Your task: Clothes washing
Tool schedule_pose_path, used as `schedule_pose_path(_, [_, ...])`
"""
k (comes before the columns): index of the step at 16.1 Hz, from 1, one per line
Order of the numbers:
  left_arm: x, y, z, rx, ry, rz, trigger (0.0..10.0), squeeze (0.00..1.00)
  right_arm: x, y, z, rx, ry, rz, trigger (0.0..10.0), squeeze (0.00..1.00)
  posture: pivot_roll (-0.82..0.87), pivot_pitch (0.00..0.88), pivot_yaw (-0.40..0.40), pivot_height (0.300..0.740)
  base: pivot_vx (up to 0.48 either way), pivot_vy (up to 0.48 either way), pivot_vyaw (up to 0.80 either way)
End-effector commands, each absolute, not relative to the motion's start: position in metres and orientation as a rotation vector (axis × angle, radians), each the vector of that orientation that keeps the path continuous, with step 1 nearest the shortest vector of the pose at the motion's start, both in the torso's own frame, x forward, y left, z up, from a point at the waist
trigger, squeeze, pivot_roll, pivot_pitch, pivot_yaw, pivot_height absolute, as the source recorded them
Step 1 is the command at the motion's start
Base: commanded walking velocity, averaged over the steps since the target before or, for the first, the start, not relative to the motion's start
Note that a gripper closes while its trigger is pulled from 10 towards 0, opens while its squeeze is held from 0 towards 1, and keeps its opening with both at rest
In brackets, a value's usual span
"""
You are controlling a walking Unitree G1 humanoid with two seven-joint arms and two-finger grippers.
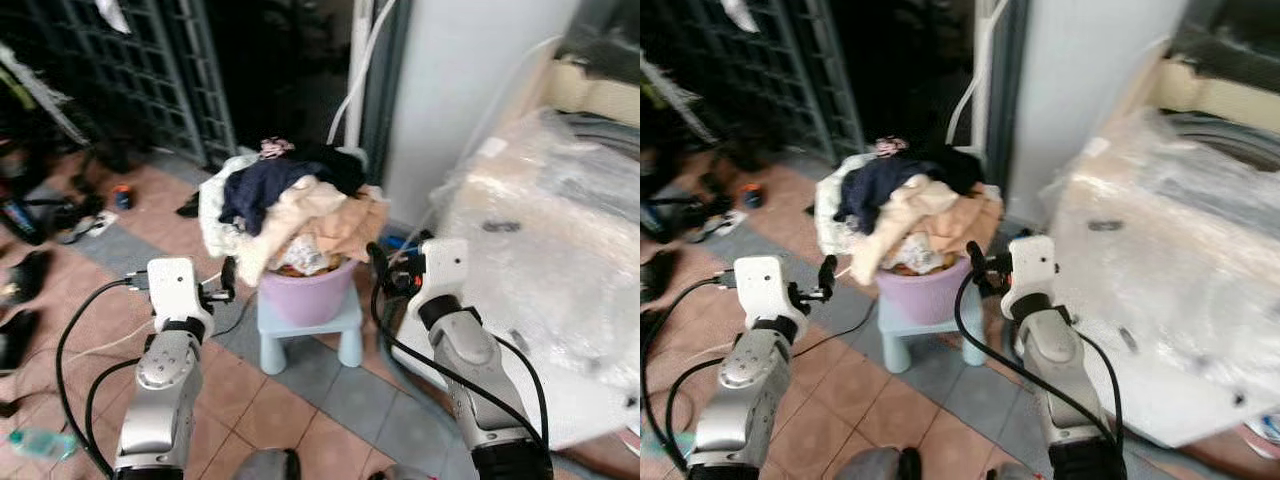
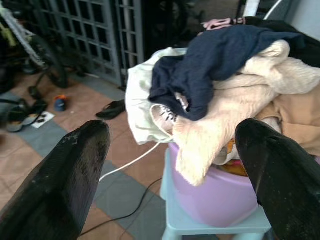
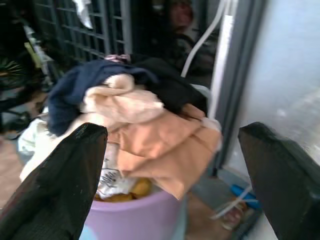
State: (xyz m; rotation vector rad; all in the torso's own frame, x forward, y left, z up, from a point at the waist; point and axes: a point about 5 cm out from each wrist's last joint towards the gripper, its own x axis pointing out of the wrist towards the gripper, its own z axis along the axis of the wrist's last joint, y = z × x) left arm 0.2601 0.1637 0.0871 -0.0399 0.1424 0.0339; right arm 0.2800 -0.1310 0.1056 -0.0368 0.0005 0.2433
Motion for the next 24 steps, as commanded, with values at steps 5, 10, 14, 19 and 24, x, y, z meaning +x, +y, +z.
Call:
schedule_pose_path(5, [0.2621, 0.1632, 0.0899, -0.032, 0.142, 0.018, 10.0, 0.00, 0.2844, -0.1264, 0.1059, -0.036, 0.008, 0.279, 10.0, 0.00, -0.02, 0.029, 0.048, 0.740, 0.287, 0.000, 0.80])
schedule_pose_path(10, [0.2630, 0.1625, 0.0897, -0.036, 0.143, 0.018, 10.0, 0.00, 0.2861, -0.1248, 0.1031, -0.038, 0.022, 0.300, 10.0, 0.00, -0.01, 0.026, 0.047, 0.740, 0.442, 0.000, 0.54])
schedule_pose_path(14, [0.2640, 0.1620, 0.0896, -0.038, 0.143, 0.013, 10.0, 0.00, 0.2885, -0.1242, 0.1035, -0.034, 0.021, 0.298, 10.0, 0.00, -0.01, 0.026, 0.046, 0.740, 0.461, 0.000, 0.00])
schedule_pose_path(19, [0.2653, 0.1615, 0.0905, -0.046, 0.134, 0.017, 10.0, 0.00, 0.2895, -0.1238, 0.1015, -0.042, 0.026, 0.299, 10.0, 0.00, -0.01, 0.018, 0.042, 0.740, 0.367, 0.000, 0.00])
schedule_pose_path(24, [0.2666, 0.1634, 0.0897, -0.041, 0.142, 0.038, 10.0, 0.00, 0.2918, -0.1226, 0.1014, -0.048, 0.026, 0.312, 10.0, 0.00, -0.01, 0.023, 0.045, 0.740, 0.000, 0.000, 0.00])
